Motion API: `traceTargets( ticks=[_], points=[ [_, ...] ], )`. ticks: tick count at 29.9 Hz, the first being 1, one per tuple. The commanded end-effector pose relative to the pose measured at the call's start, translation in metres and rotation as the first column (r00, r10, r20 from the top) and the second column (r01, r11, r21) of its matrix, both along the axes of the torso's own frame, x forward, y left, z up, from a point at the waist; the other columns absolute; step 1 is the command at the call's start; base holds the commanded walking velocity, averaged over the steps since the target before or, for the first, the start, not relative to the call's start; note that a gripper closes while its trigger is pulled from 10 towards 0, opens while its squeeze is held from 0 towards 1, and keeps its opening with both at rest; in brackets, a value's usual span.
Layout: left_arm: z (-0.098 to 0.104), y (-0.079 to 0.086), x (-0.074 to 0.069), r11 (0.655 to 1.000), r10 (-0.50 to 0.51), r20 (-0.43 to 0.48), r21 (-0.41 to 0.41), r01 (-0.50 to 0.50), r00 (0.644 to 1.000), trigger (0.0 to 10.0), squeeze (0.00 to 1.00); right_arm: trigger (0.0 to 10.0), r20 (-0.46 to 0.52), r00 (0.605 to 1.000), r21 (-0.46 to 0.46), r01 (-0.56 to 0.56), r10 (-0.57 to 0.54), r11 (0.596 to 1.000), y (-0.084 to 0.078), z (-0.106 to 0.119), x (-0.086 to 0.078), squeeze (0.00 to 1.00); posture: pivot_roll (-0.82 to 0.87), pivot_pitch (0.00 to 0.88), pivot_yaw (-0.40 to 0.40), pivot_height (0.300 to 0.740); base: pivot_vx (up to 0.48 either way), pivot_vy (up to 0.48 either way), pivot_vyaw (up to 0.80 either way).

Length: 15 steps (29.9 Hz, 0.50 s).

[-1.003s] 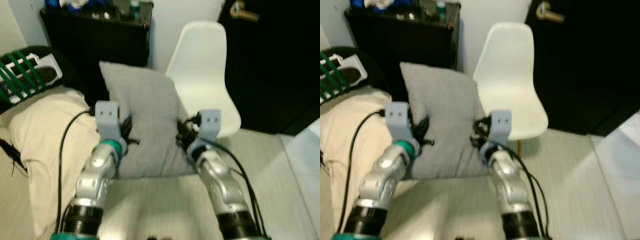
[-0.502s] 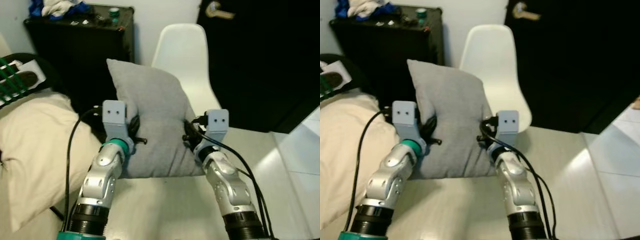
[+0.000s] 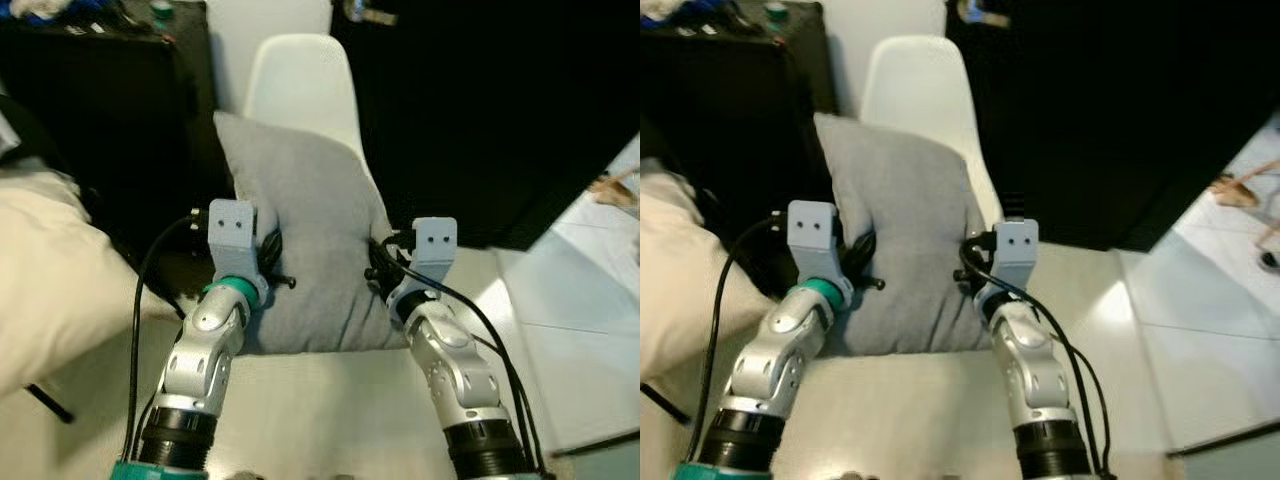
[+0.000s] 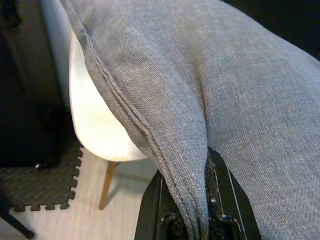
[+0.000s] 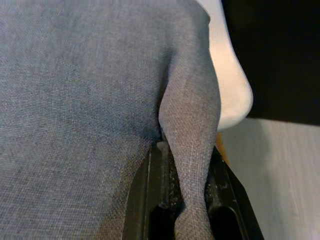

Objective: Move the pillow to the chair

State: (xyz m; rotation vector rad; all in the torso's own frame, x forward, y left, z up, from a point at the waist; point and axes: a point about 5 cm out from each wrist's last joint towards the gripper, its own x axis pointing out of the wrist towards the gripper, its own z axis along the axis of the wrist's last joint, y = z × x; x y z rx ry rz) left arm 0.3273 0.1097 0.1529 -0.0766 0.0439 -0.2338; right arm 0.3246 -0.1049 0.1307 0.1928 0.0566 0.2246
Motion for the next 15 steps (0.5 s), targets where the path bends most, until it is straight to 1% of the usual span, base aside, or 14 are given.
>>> traceTargets(
  ticks=[1,3,11,15],
  points=[
    [0.0093,-0.0094,-0.0022,0.999,-0.05,0.04,0.009,0.05,0.998,10.0,0.0,10.0,0.02,1.0,0.004,-0.015,0.015,1.0,0.0034,0.003,-0.0004,0.0,0.08,0.032,-0.02,0.74,0.0,0.472,0.0],
    [0.0079,-0.0113,-0.0025,0.998,-0.065,0.03,0.024,0.064,0.997,10.0,0.0,10.0,0.019,1.0,0.007,-0.011,0.011,1.0,0.0034,0.0026,-0.0007,0.0,0.08,0.033,-0.015,0.74,0.0,0.471,0.0],
    [0.0075,-0.0127,-0.003,0.996,-0.079,0.029,0.031,0.078,0.996,10.0,0.0,10.0,0.017,1.0,0.01,-0.004,0.003,1.0,0.0025,0.0018,-0.0014,0.0,0.08,0.033,-0.007,0.74,0.0,0.47,0.0],
    [0.0061,-0.0133,-0.0028,0.996,-0.083,0.019,0.042,0.082,0.996,10.0,0.0,10.0,0.016,1.0,0.011,0.0,0.0,1.0,0.0021,0.0015,-0.0017,0.0,0.08,0.033,-0.007,0.74,0.0,0.0,0.0]
  ],
)
